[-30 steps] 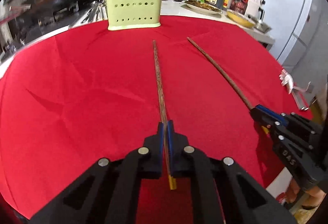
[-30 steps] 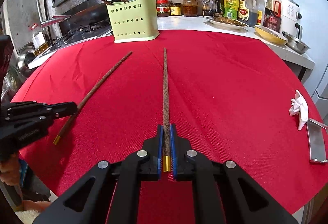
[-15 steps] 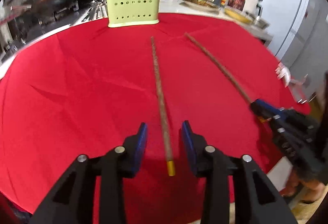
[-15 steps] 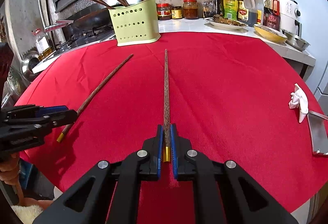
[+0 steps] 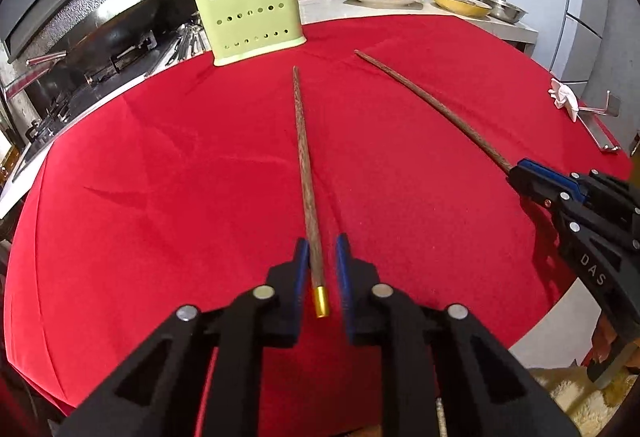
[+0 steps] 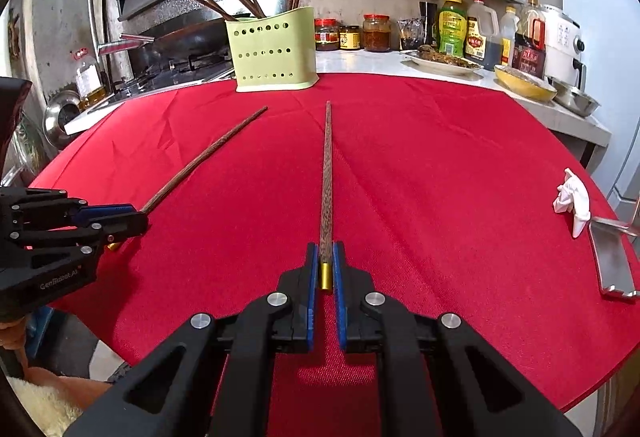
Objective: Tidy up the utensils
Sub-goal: 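Close the left tool on a single chopstick while the right tool grasps another, then lift both chopsticks upright and carry them over the green holder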
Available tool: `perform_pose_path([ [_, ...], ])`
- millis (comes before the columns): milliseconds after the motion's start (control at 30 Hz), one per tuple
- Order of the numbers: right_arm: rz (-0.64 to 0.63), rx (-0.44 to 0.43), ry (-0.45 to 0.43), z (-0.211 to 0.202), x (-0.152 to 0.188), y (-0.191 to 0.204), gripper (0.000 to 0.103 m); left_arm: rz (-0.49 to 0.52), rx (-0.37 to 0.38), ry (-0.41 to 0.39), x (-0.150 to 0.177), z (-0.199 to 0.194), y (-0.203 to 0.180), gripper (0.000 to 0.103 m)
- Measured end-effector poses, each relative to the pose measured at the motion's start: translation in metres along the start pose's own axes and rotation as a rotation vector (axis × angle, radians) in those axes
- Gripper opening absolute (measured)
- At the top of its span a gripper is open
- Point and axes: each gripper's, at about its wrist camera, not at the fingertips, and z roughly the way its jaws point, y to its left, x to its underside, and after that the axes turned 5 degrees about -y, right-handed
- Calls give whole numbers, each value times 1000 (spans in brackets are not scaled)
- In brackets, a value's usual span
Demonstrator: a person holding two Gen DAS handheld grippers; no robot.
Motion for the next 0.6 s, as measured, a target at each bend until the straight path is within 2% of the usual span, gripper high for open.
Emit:
perform_pose_path([
  [233,51,-6,-22,-8,-2,-6,7,-66,49,-57,3,-13,17,7],
  [433,33,-22,-104,-26,-30,-1,7,-135,44,-212,-16,-52,46,7],
  [600,30,-69,-167,-42,-62,3,7,-171,25,-334,-35,-88,69,6],
])
